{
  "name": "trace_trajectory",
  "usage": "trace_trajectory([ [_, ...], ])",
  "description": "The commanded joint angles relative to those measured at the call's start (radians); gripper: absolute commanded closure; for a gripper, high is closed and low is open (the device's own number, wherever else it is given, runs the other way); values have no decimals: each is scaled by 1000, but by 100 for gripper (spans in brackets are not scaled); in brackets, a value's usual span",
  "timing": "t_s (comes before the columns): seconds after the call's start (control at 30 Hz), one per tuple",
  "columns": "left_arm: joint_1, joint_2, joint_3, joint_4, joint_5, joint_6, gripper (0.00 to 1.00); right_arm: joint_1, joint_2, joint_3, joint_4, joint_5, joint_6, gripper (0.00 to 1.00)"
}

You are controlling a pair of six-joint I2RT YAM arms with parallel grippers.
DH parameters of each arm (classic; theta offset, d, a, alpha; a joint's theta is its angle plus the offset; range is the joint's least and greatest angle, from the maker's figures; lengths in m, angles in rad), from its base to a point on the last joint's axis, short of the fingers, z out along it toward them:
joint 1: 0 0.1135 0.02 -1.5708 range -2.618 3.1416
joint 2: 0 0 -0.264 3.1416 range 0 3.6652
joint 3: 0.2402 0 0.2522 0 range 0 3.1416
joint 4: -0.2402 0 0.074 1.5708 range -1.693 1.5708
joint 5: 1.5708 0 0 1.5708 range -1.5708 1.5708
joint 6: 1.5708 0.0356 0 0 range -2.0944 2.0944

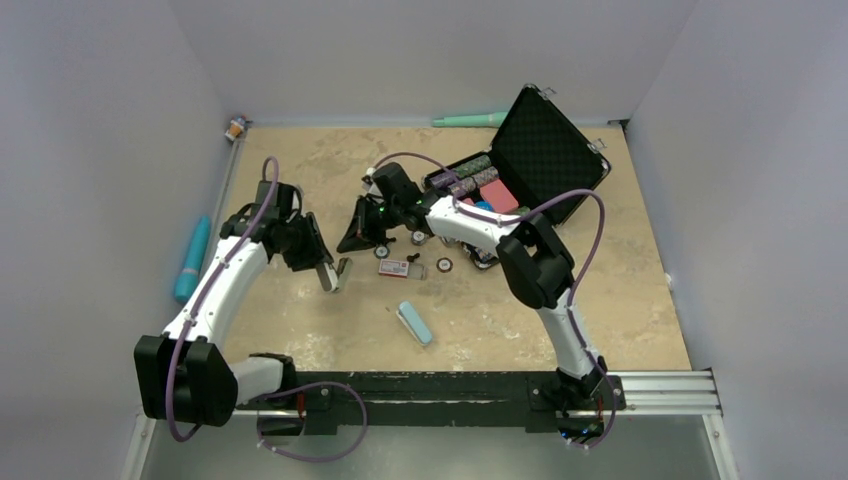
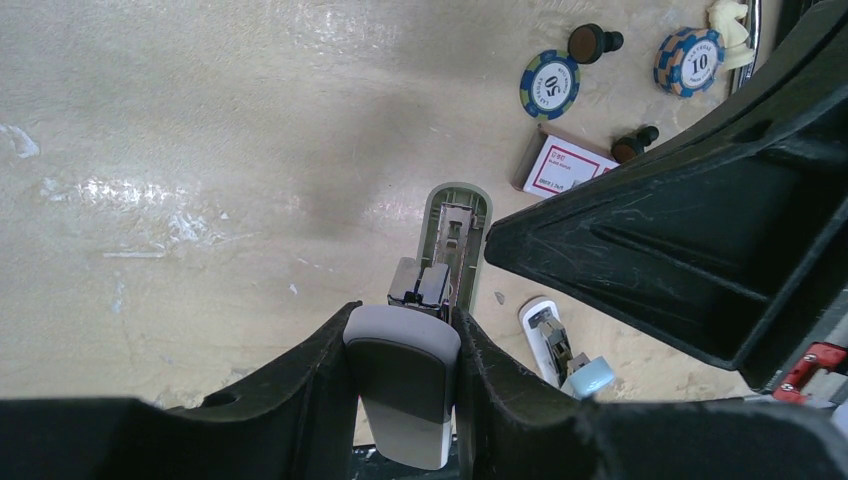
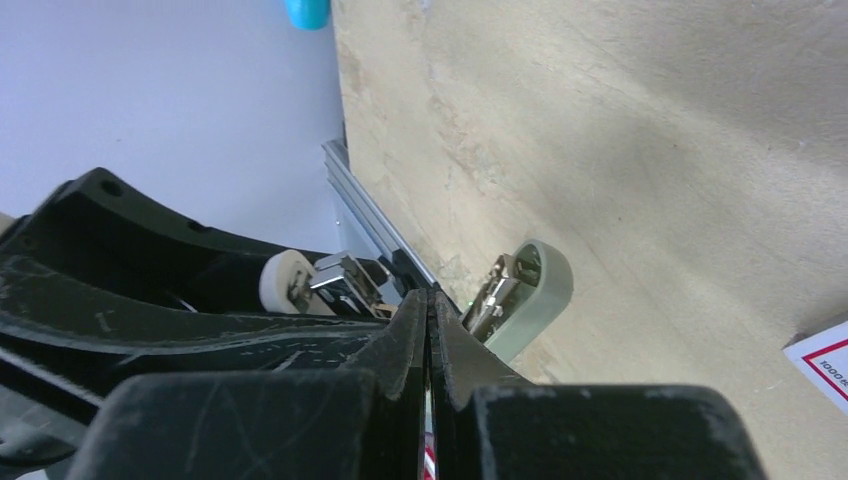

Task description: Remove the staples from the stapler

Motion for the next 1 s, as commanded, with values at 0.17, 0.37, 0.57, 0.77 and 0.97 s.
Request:
trace_trajectory([
  [0.17,0,-11,20,44,21,-14,100,39,8,12,-60,31,-98,100],
  [0.37,1,4,48,43,7,-21,100,48,6,-1,-135,72,-158,100],
  [0.57,2,49,105,11,-35,-14,100,51,-7,-60,-165,60,-170,100],
  [0.77,2,90,108,13,-42,-16,100,55,-12,-68,-156,35,-162,100],
  [0.97,2,79,98,14,-44,-14,100,54,-15,-49,-171,39,-172,100],
])
